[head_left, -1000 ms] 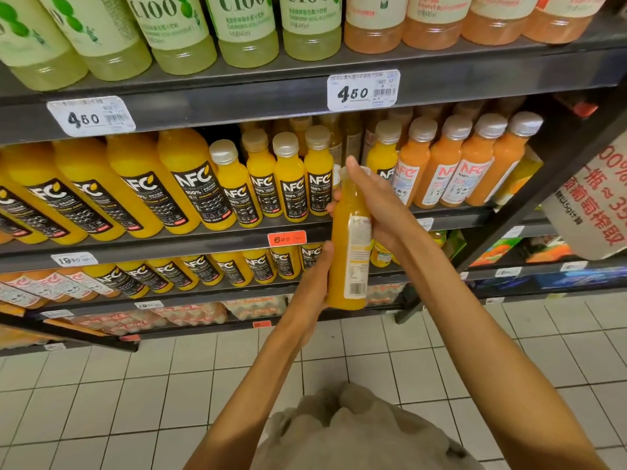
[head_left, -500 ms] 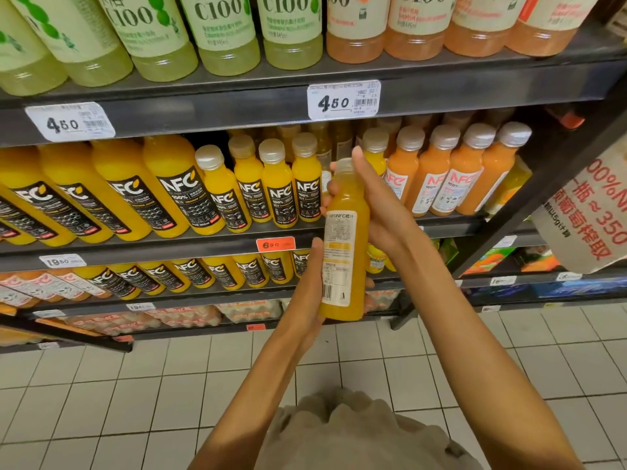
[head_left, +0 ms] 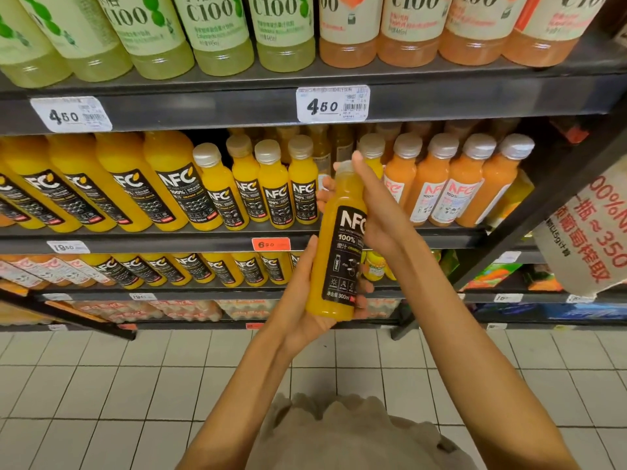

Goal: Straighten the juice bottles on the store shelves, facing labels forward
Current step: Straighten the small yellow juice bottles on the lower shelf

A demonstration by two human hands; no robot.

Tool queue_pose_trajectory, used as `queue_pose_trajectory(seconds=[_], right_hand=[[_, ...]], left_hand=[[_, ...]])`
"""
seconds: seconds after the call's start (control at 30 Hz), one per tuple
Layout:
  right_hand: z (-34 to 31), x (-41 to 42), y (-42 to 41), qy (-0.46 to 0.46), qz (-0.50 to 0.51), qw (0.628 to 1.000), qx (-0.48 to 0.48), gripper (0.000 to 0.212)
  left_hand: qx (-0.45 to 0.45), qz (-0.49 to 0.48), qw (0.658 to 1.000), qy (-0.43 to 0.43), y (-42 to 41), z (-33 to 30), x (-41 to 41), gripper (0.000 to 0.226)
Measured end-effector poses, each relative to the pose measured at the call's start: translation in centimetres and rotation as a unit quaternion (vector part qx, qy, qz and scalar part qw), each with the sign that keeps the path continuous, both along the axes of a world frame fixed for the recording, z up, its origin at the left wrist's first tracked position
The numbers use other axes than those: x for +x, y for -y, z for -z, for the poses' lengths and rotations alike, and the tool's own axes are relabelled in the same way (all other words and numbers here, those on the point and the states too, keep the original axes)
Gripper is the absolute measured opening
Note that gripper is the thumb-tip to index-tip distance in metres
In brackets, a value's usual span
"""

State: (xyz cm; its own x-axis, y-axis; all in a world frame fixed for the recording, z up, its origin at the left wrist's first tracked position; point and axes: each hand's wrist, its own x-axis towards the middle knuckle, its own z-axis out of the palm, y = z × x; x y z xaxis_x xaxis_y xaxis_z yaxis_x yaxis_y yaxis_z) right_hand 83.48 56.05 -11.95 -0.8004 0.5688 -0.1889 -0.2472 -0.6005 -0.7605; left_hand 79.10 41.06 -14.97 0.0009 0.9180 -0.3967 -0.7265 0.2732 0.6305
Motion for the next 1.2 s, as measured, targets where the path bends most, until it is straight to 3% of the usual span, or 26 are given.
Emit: queue_pose_trajectory(seconds=[0.17,0.23,0.3,0.4,0.53,0.63,0.77,0.87,0.93,1.0,1.07,1.2], right_hand=[[-0.4,0.4,-0.3,0.077,0.033,0.988,0.131,0.026],[-0.5,0.4,-0.7,0.106,0.03,0.987,0.115,0.027],[-0.3,0.2,-1.2,0.127,0.007,0.989,0.076,0.03],[0.8,0.0,-1.1,0.175,-0.02,0.983,0.057,0.029],[3.3,-0.1,0.3,0.24,-0.041,0.97,-0.018,0.029],[4.5,-0.2,1.2,0.269,-0.064,0.96,-0.052,0.03],[3.9,-0.7,1.7,0.25,-0.036,0.968,-0.01,0.027],[1.5,-1.0,1.3,0.17,0.045,0.975,0.137,0.029],[-0.4,-0.8,1.3,0.113,0.072,0.964,0.229,0.033],[-2.1,-0.9,1.9,0.056,0.063,0.962,0.259,0.036],[-3.3,-1.0,2.6,0.003,0.044,0.967,0.252,0.037],[-4.7,0.4,3.3,-0.025,0.026,0.953,0.3,0.054]], left_hand=[[-0.021,-0.05,0.979,-0.198,0.2,-0.2,-0.2,0.054],[-0.032,-0.043,0.974,-0.219,0.2,-0.5,-0.1,0.047],[-0.031,-0.043,0.983,-0.174,0.3,-0.9,0.2,0.048],[-0.019,-0.039,0.999,-0.032,0.8,-1.5,0.2,0.056],[-0.02,-0.028,0.992,0.12,1.2,-2.5,-0.9,0.059],[-0.008,-0.022,0.989,0.143,1.6,-2.5,-1.6,0.053],[-0.009,-0.013,0.99,0.14,2.4,-1.7,-2.6,0.052],[-0.014,0.0,0.998,0.068,2.9,-0.8,-3.4,0.049],[-0.021,-0.009,0.998,-0.064,3.1,-0.1,-3.9,0.06],[-0.015,0.004,0.978,-0.207,3.1,-0.2,-4.2,0.071],[0.019,0.001,0.954,-0.298,2.7,-0.2,-4.7,0.063],[0.083,-0.048,0.94,-0.327,1.7,0.0,-5.6,0.056]])
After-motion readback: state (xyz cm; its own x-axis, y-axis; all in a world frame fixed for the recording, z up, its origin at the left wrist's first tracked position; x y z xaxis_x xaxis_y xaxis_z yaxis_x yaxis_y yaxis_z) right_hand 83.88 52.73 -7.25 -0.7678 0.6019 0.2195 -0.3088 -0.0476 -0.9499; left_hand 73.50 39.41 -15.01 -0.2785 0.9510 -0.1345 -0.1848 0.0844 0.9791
